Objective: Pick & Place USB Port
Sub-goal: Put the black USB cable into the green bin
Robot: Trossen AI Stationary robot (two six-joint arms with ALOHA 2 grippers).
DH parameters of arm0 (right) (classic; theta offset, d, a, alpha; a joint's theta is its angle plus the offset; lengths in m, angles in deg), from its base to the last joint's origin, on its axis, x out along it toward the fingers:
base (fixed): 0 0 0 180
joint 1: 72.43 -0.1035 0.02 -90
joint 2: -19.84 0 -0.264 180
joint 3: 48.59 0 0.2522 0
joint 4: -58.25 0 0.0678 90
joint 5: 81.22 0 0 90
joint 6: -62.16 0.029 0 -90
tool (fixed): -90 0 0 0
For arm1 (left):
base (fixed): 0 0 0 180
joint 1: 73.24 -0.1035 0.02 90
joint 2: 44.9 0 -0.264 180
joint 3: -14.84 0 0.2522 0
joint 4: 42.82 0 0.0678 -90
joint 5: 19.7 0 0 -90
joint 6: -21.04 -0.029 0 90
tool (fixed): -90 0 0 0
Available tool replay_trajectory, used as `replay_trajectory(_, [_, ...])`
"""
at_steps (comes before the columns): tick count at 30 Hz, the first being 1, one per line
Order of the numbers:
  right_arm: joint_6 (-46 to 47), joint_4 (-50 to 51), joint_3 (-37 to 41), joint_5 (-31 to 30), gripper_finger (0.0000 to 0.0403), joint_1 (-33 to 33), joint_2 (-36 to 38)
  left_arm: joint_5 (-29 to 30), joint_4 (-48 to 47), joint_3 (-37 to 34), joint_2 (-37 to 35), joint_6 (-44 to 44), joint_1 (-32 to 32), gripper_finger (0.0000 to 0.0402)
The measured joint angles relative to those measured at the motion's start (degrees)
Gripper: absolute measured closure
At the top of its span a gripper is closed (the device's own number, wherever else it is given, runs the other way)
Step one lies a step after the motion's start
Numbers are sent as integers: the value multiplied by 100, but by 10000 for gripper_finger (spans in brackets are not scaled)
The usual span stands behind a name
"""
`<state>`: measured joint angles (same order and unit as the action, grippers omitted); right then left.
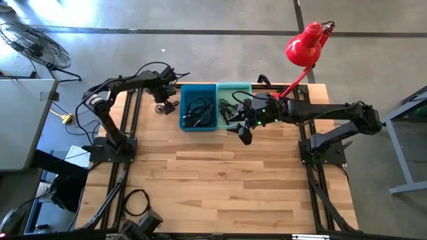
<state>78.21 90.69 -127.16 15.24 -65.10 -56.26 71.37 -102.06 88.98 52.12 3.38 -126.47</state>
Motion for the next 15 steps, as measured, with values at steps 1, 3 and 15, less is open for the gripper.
replay_trajectory(1, [0,0,0,1,194,0,0,1,-8,0,45,-3,0,89])
replay_trajectory(3, [0,0,0,-2,194,0,0,-7,4,0,180,-5,0,89])
replay_trajectory(15, [0,0,0,-122,194,0,0,-93,86,13,655,-196,-13,113])
